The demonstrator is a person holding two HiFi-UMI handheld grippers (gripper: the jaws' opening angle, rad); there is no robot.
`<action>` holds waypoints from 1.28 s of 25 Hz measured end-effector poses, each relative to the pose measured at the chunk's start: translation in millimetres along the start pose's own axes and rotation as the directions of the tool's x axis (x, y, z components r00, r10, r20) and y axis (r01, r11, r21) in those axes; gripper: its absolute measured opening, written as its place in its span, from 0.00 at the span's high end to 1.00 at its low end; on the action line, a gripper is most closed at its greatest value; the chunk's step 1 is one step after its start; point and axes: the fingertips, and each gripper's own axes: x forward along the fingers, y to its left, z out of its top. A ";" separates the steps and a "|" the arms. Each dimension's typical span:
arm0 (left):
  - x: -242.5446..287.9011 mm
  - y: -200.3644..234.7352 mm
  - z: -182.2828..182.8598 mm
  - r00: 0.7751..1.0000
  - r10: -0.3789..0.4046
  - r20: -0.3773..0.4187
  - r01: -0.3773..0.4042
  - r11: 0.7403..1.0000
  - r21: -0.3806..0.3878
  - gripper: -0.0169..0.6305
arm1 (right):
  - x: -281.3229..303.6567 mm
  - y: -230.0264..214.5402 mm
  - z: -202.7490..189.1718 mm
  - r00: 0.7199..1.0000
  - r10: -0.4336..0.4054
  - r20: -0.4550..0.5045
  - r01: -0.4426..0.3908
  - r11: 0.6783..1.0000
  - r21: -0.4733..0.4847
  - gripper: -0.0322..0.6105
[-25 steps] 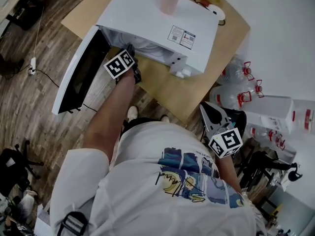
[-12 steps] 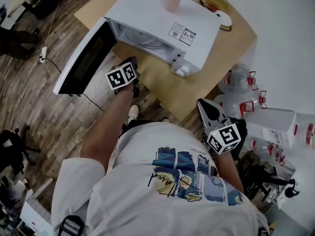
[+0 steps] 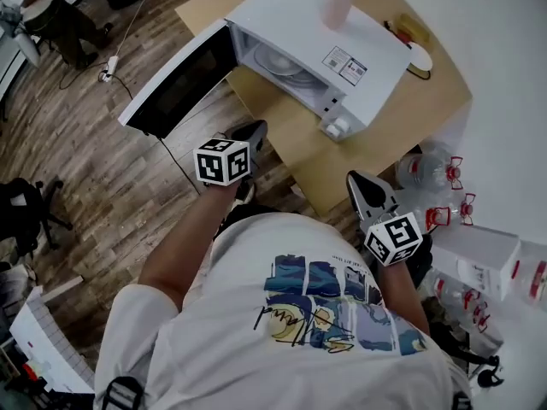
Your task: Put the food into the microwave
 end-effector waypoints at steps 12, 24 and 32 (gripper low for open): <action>-53.7 -72.0 -28.5 0.996 -0.090 -0.019 0.091 0.993 0.079 0.96 | -1.5 16.6 -3.5 0.991 0.136 -0.004 -0.136 0.990 -0.038 0.94; -66.3 -93.8 -34.3 0.997 -0.069 -0.016 0.071 0.987 0.142 0.96 | -15.3 21.3 -7.2 0.986 0.166 -0.003 -0.166 0.984 -0.059 0.94; -65.3 -96.9 -32.7 0.998 -0.062 -0.014 0.063 0.985 0.159 0.96 | -12.6 22.2 -6.6 0.983 0.182 0.000 -0.182 0.981 -0.067 0.94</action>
